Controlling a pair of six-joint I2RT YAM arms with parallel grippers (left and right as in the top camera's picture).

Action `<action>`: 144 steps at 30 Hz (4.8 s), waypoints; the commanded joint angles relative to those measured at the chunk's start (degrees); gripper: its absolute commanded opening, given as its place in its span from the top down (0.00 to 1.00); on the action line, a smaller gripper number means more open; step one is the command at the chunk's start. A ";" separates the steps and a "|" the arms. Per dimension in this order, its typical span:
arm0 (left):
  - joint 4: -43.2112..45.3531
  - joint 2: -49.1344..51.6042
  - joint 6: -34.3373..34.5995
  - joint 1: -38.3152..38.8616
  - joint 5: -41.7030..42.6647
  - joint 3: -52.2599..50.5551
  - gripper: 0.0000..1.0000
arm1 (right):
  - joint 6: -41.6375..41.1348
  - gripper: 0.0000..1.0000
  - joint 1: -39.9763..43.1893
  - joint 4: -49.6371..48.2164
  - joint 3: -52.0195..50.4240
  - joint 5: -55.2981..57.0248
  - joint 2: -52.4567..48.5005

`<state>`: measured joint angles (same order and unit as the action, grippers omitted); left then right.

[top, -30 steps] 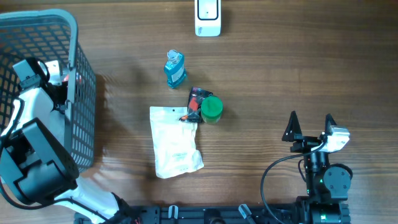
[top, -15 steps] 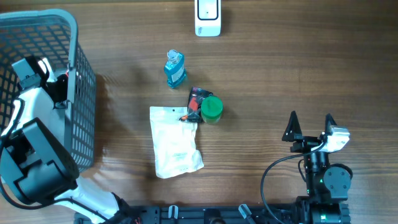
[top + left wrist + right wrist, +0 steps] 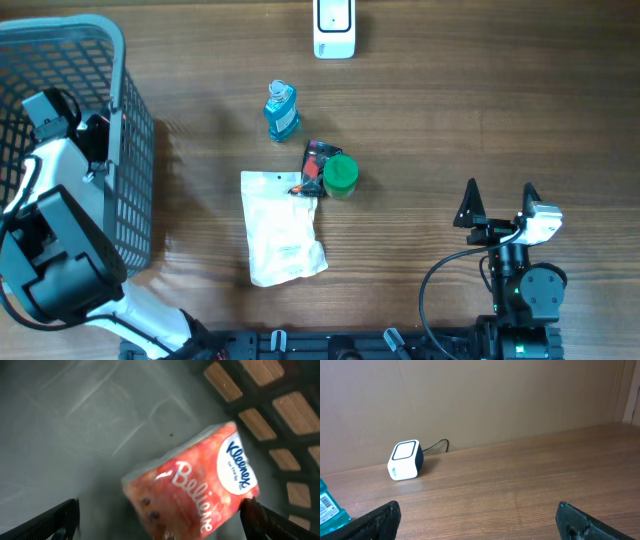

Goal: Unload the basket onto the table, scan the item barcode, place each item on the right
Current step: 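Grasp the red-and-white Kleenex tissue pack with the left gripper, then lift the tissue pack out and drop it on the table right of the jar, then raise the left arm and move the right gripper toward the tissue pack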

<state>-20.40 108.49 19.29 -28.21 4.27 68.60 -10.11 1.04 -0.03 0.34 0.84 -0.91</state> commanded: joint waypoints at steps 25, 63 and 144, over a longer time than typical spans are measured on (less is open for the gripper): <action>4.09 3.96 -22.47 5.49 0.81 -0.50 0.00 | 1.01 0.00 -0.22 -0.31 -0.04 -0.92 0.37; -10.86 -32.13 -17.75 3.91 -6.08 -0.48 0.74 | 1.03 0.00 -0.22 -0.31 -0.04 -0.92 0.37; -19.67 -26.82 -8.50 72.52 -2.86 19.28 0.00 | -18.86 0.00 -0.22 42.47 42.60 -3.48 -12.79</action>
<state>-37.32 85.41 10.66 46.15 10.94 81.56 -27.46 1.04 42.68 35.24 -0.64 -8.75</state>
